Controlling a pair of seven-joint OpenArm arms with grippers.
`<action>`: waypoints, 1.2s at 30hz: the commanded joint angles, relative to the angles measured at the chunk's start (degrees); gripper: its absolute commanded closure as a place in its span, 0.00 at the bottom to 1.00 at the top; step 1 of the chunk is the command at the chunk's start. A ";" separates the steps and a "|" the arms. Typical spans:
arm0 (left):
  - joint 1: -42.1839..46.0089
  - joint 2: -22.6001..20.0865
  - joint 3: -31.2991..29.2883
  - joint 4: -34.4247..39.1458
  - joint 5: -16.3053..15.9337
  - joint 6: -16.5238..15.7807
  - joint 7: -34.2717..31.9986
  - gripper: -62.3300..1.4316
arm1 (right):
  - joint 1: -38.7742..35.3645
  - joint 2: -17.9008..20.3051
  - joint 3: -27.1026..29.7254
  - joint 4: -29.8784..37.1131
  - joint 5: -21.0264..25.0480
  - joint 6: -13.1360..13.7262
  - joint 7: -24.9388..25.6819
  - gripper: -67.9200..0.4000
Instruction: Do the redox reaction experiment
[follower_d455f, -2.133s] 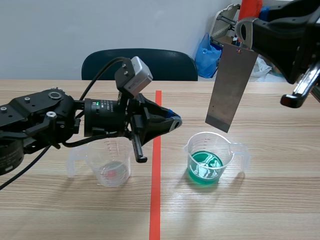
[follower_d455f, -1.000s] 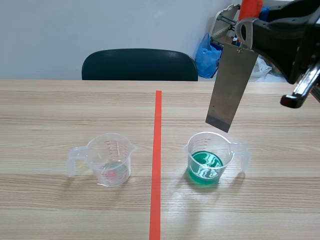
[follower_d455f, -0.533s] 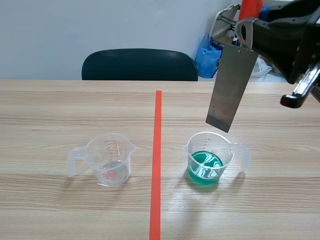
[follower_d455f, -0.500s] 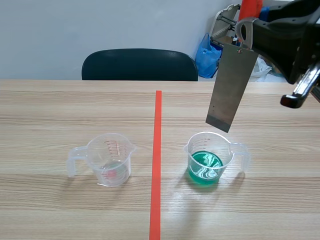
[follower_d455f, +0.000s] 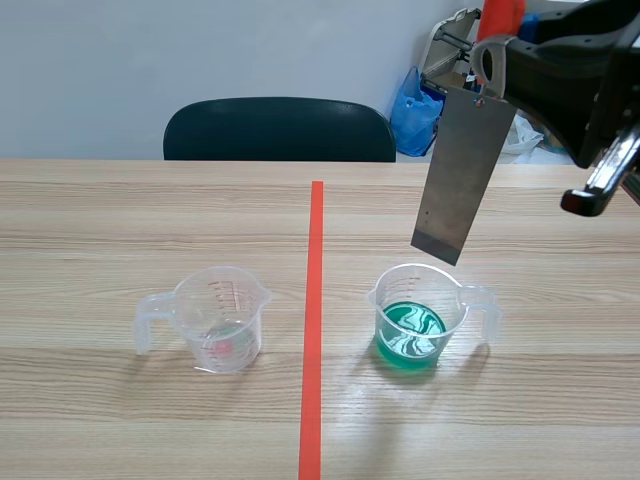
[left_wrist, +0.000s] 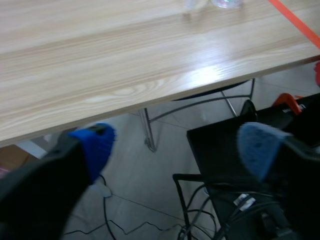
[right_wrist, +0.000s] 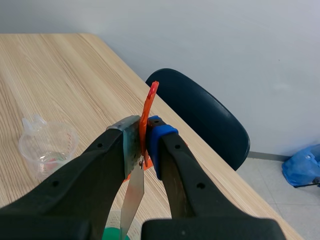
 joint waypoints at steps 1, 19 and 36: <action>0.66 0.28 -0.33 0.68 -2.05 -0.09 -2.88 0.03 | 0.66 0.44 0.31 0.39 0.63 -0.24 0.87 0.98; 0.50 0.28 -0.33 0.68 -3.67 -1.14 -2.88 0.04 | 0.66 0.44 0.31 0.39 0.63 -0.24 1.11 0.98; 0.50 0.28 -0.33 0.68 -3.67 -1.14 -2.88 0.04 | 0.66 0.44 0.31 0.39 0.63 -0.24 1.11 0.98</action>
